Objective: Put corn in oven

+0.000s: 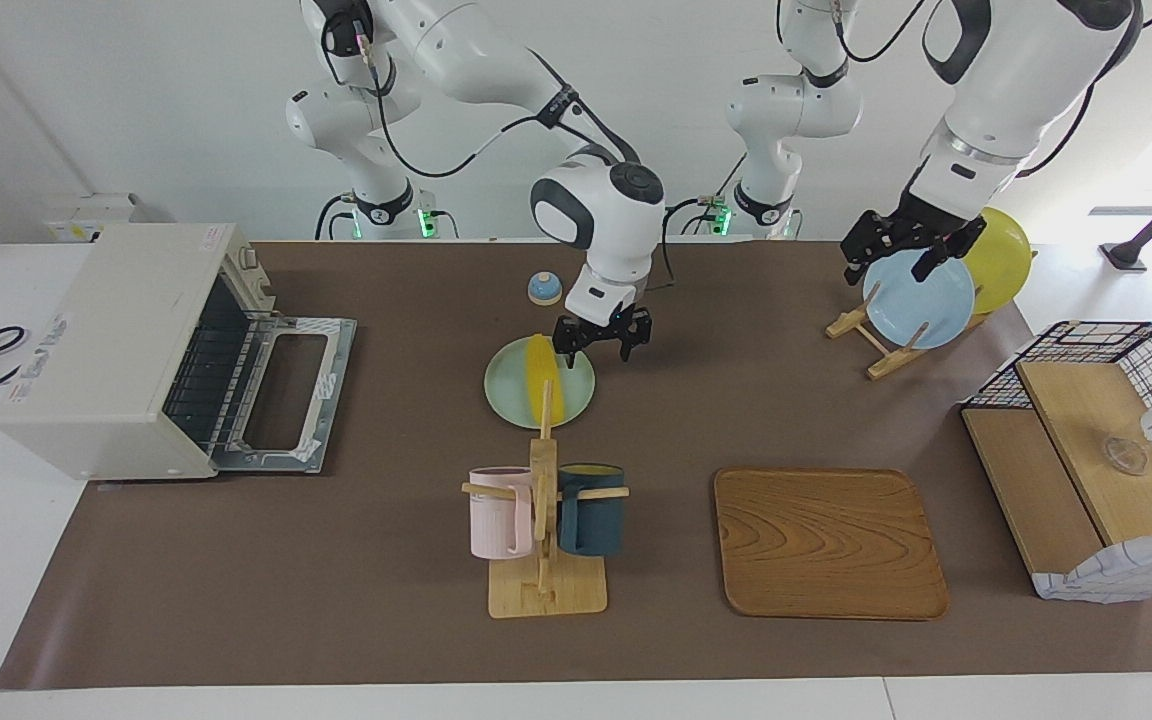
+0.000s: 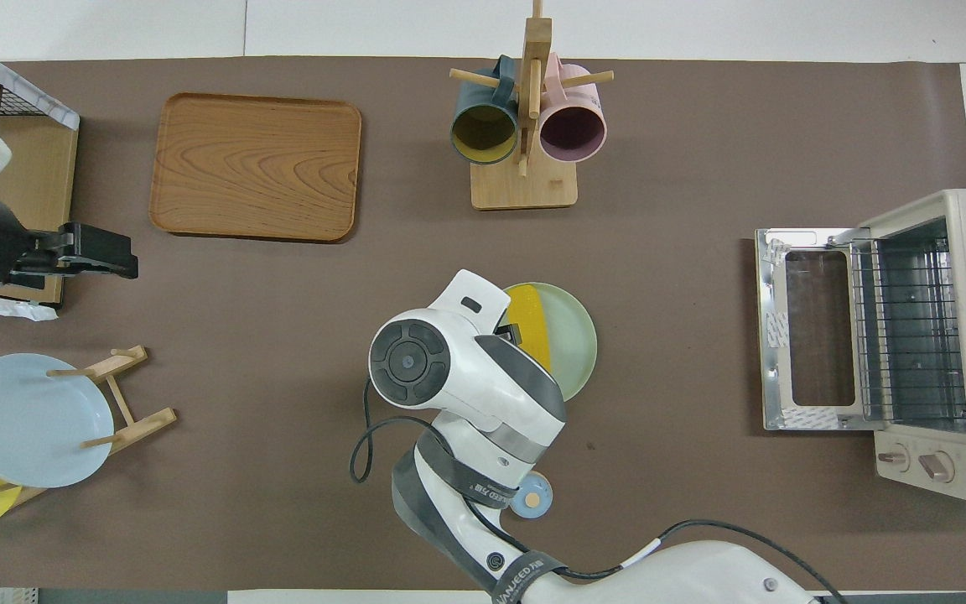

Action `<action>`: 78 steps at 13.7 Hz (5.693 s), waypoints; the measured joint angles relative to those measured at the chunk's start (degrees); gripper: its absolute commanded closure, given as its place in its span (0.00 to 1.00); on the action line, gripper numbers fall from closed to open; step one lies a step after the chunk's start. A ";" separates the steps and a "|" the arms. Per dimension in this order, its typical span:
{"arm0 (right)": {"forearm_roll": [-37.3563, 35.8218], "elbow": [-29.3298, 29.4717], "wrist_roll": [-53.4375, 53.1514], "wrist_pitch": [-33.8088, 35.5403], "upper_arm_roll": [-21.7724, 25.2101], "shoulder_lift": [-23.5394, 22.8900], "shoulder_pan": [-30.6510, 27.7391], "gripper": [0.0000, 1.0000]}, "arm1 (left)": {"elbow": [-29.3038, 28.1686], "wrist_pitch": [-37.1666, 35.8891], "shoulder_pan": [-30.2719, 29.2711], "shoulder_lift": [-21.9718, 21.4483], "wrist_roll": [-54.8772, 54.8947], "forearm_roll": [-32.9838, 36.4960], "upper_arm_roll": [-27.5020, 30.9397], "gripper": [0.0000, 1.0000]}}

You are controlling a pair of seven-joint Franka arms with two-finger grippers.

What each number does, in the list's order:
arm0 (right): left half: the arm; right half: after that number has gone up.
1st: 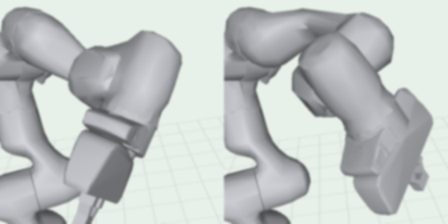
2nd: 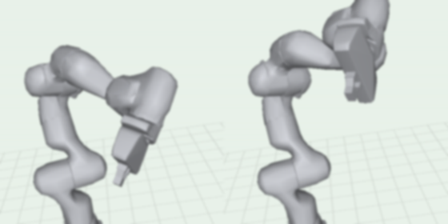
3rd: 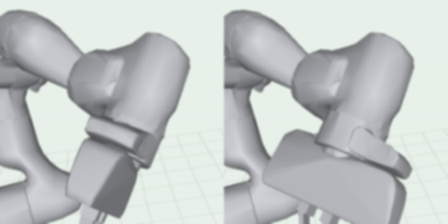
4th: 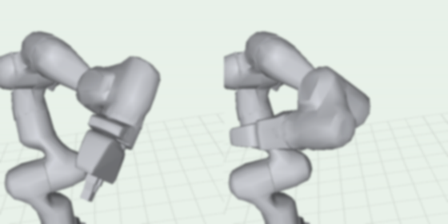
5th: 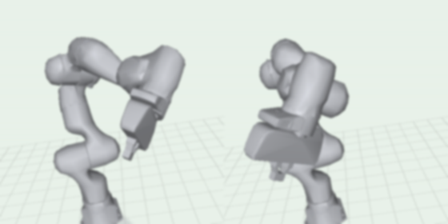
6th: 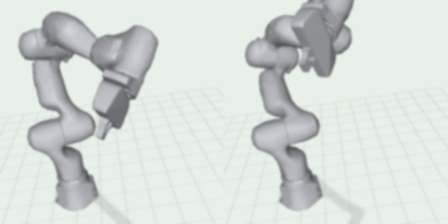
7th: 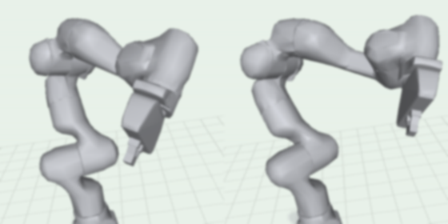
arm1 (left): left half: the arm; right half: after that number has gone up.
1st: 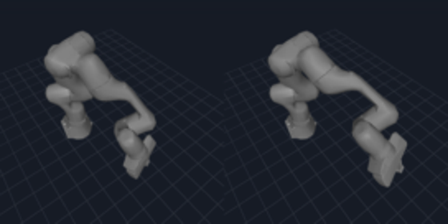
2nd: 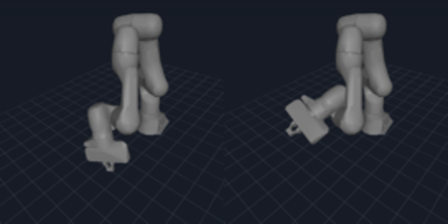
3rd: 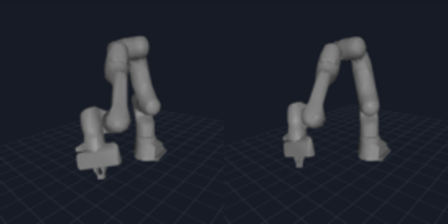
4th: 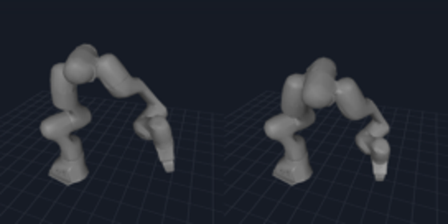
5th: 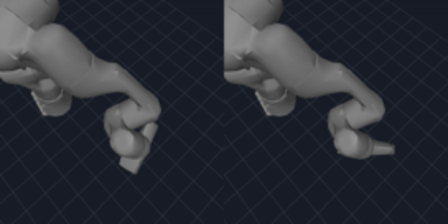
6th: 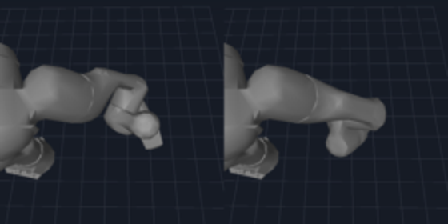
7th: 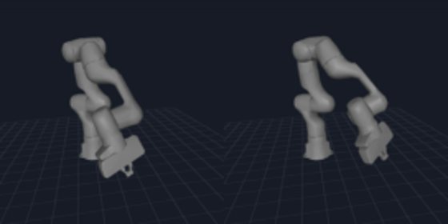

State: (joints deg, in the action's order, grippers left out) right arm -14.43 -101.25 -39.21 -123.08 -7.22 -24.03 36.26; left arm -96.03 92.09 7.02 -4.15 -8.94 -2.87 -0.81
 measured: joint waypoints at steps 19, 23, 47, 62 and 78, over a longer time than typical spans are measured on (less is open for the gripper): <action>-4.31 -0.80 0.25 4.09 0.26 0.19 -0.30 1.00 | 0.31 -2.97 -2.07 1.19 2.98 0.56 -1.11 0.00; -8.33 3.23 2.51 15.43 0.41 3.00 -1.70 1.00 | 0.18 -1.66 -2.00 1.19 2.98 0.56 -1.79 0.00; -8.36 -21.95 35.19 10.32 0.51 22.03 -39.74 1.00 | -0.30 -4.12 -2.09 -0.15 4.09 0.80 -1.87 0.00; -8.36 -23.52 38.74 9.50 0.45 22.67 -44.87 0.50 | -0.33 -4.05 -2.10 -0.97 4.27 0.80 -1.58 0.00; -1.49 -32.37 21.69 -3.54 0.09 20.05 -32.36 1.00 | -0.33 -4.06 -2.12 -0.97 4.27 0.80 -1.23 0.00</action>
State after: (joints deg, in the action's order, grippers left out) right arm -15.92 -133.62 -17.52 -126.62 -7.12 -3.98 3.90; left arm -96.37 88.03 4.90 -5.12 -4.67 -2.06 -2.04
